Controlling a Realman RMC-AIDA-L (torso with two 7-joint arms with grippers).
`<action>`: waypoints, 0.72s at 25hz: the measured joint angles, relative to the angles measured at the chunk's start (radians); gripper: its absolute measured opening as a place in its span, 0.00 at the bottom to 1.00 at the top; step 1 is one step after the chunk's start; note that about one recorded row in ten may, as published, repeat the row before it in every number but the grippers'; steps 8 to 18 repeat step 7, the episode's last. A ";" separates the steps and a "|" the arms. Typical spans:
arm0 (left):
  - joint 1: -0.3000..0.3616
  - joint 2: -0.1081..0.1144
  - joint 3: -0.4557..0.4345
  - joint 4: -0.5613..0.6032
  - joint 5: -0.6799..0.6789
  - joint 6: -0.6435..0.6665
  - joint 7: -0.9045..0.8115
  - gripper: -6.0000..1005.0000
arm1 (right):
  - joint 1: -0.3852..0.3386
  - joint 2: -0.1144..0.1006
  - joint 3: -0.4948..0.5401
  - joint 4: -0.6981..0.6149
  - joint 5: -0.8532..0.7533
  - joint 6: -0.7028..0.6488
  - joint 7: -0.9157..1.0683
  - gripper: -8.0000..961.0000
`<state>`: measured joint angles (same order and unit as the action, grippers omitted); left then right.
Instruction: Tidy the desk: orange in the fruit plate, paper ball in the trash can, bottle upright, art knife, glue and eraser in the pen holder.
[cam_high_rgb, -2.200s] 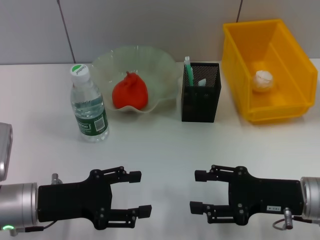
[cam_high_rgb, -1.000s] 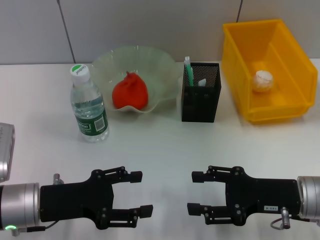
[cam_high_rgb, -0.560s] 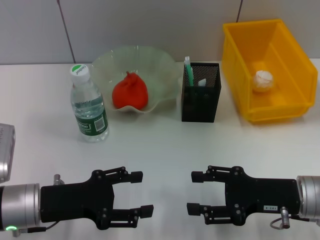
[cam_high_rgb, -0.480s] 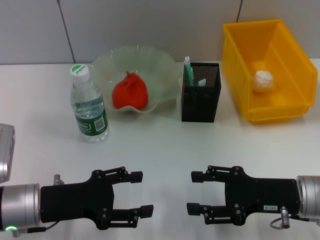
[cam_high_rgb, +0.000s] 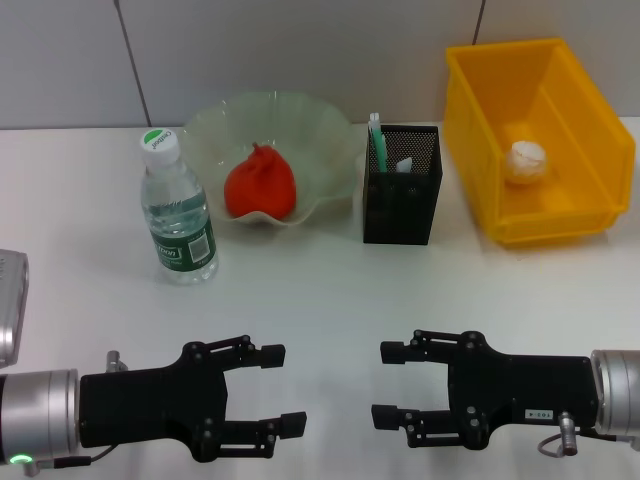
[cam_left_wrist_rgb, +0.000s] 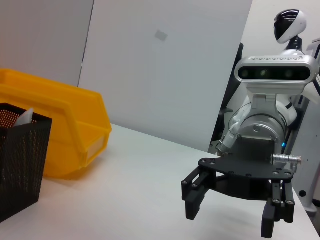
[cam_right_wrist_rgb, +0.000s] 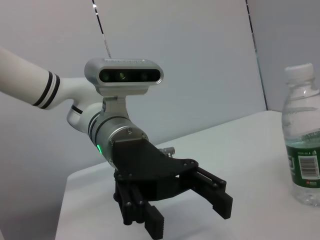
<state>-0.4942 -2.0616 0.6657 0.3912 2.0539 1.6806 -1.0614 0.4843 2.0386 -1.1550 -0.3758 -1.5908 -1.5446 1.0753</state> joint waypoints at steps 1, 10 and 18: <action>0.000 0.000 0.000 0.000 0.000 0.000 0.000 0.83 | 0.000 0.000 0.000 0.000 0.000 0.000 0.000 0.79; 0.000 0.000 0.000 0.000 0.002 0.002 0.000 0.83 | 0.000 0.000 0.000 0.000 0.000 0.000 0.001 0.79; 0.000 0.000 0.000 0.000 0.002 0.002 0.000 0.83 | 0.000 0.000 0.000 0.000 0.000 0.000 0.001 0.79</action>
